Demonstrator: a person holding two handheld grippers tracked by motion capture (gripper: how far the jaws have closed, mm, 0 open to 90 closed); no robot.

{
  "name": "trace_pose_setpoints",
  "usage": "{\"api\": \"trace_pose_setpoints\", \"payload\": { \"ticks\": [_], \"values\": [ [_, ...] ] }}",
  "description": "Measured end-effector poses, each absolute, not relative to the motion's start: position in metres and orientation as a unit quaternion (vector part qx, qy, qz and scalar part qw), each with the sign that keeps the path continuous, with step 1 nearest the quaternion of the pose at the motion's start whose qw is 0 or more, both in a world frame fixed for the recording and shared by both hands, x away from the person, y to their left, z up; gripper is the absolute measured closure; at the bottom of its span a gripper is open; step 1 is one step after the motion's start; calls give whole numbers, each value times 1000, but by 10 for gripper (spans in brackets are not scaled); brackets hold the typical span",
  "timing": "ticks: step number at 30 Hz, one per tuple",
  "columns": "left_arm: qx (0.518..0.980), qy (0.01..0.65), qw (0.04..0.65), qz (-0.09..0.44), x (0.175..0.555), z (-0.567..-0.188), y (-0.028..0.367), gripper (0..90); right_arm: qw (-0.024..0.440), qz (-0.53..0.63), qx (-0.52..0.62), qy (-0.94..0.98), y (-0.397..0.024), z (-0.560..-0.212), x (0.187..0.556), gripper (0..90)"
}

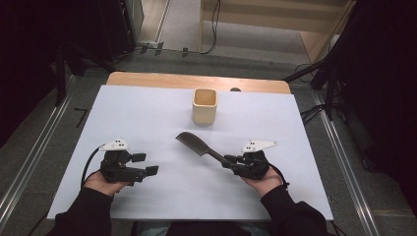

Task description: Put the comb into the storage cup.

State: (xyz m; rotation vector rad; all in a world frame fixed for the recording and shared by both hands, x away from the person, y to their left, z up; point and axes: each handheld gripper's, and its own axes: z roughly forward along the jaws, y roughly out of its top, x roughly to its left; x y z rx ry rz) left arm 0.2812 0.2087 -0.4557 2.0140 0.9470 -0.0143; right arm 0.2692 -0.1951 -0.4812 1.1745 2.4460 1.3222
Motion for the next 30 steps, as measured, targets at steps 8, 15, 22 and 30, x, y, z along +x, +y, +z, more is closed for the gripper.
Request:
{"api": "trace_pose_setpoints", "payload": {
  "ticks": [8,15,22,30],
  "values": [
    [813,377,443,-7,282,-455,203,219,74,438,399,802,-200,-475,268,703],
    [809,380,449,-9,284,-454,197,218,79,441,411,794,-202,-472,268,703],
    [809,382,447,-18,287,-451,187,218,82,439,415,793,-197,-471,267,703],
    [805,388,448,-33,294,-449,178,219,91,446,426,782,-185,-465,264,703]
  ]
}}
